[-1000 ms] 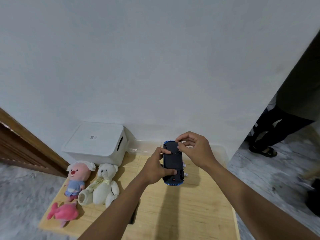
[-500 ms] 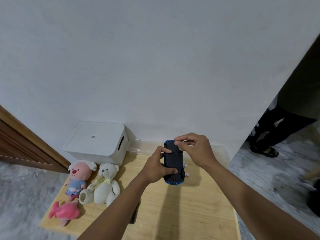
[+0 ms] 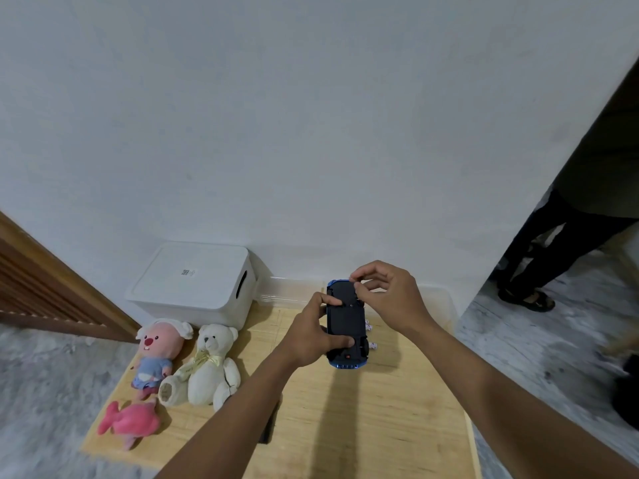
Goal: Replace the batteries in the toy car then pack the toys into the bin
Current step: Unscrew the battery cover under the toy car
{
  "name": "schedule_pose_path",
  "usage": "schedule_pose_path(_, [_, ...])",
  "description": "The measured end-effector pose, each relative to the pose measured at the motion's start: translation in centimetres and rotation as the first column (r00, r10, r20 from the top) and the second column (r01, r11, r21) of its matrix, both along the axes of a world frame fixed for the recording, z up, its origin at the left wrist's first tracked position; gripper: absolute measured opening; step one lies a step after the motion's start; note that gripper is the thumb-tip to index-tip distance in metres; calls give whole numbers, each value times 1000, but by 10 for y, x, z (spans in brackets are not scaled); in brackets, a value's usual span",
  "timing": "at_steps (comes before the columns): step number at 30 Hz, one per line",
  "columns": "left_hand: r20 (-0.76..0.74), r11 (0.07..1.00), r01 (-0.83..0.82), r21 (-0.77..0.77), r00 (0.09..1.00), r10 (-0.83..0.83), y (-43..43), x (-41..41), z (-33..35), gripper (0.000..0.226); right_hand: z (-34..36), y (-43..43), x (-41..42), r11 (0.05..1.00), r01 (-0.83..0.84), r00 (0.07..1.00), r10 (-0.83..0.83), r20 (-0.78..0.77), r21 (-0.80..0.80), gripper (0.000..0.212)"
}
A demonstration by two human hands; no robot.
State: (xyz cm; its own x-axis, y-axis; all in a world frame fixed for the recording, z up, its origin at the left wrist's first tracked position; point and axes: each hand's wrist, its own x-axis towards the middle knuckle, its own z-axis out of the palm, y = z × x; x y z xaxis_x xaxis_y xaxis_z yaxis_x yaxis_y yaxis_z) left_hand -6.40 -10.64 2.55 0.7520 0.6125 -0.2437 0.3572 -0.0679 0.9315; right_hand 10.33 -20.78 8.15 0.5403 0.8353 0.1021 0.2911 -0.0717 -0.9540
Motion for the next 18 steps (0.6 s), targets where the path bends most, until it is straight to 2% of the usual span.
schedule_pose_path(4, [-3, 1000, 1, 7, 1000, -1, -1, -2, 0, 65, -2, -1, -3, 1000, 6, 1000, -6, -26, -2, 12])
schedule_pose_path(8, [9, 1000, 4, 7, 1000, -4, -3, -7, -3, 65, -6, -5, -9, 1000, -1, 1000, 0, -26, -25, 25])
schedule_pose_path(14, [0, 999, 31, -10, 1000, -31, -3, -16, -13, 64, 1, -12, -10, 983, 176, 969, -166, -182, 43, 18])
schedule_pose_path(18, [-8, 998, 58, -11, 998, -58, 1, -26, -24, 63, -5, -20, -9, 972, 216, 938, -232, -258, -89, 18])
